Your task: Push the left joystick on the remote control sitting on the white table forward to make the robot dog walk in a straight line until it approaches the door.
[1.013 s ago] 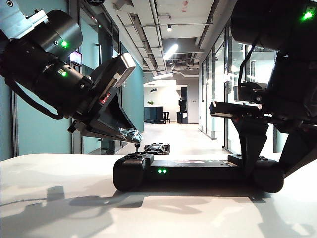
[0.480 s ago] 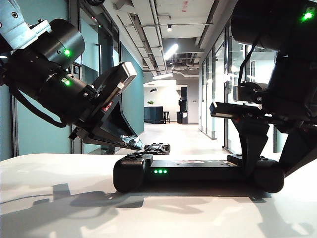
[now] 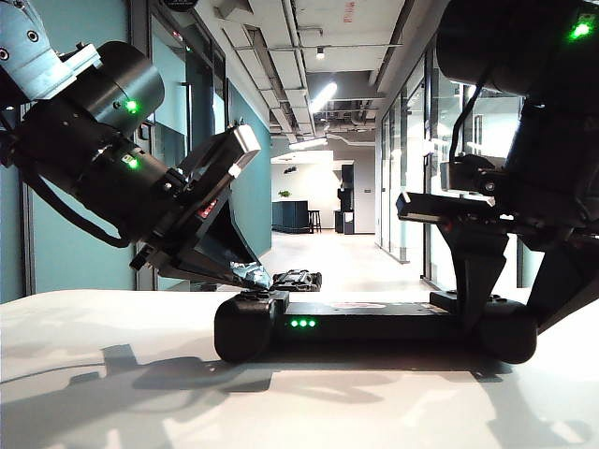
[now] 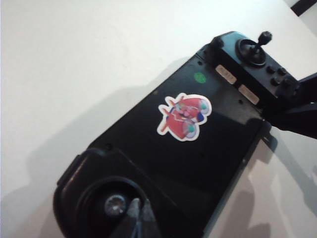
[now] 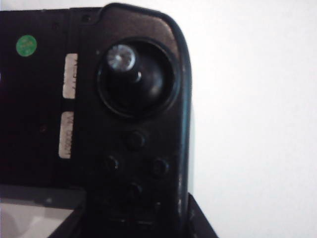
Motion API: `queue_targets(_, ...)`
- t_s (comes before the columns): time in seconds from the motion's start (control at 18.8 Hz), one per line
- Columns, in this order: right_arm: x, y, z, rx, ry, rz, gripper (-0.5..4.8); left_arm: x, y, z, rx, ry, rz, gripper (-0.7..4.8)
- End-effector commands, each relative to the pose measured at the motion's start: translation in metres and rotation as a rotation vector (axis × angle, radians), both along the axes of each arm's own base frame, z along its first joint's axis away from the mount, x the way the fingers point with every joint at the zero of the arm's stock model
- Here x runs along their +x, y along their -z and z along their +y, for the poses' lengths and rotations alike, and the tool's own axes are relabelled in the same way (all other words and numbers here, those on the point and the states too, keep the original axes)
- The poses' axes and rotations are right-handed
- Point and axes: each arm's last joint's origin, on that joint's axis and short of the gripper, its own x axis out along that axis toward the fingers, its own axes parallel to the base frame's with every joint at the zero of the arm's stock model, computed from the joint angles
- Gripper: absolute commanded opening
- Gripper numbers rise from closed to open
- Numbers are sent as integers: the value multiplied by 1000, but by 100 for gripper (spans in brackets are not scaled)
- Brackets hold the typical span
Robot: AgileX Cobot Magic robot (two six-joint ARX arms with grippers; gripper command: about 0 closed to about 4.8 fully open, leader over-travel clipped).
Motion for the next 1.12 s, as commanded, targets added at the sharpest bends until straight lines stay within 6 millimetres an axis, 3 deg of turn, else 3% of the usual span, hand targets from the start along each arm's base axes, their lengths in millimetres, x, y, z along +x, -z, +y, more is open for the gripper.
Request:
queue_targets(0.05, 1, -2, 2, 18, -2, -16, 156, 2, -1, -1, -1, -11, -26, -6)
queue_targets(1.12, 1, -2, 2, 19, -1, -16, 156, 4, -1, -5, -10, -13, -62, -5)
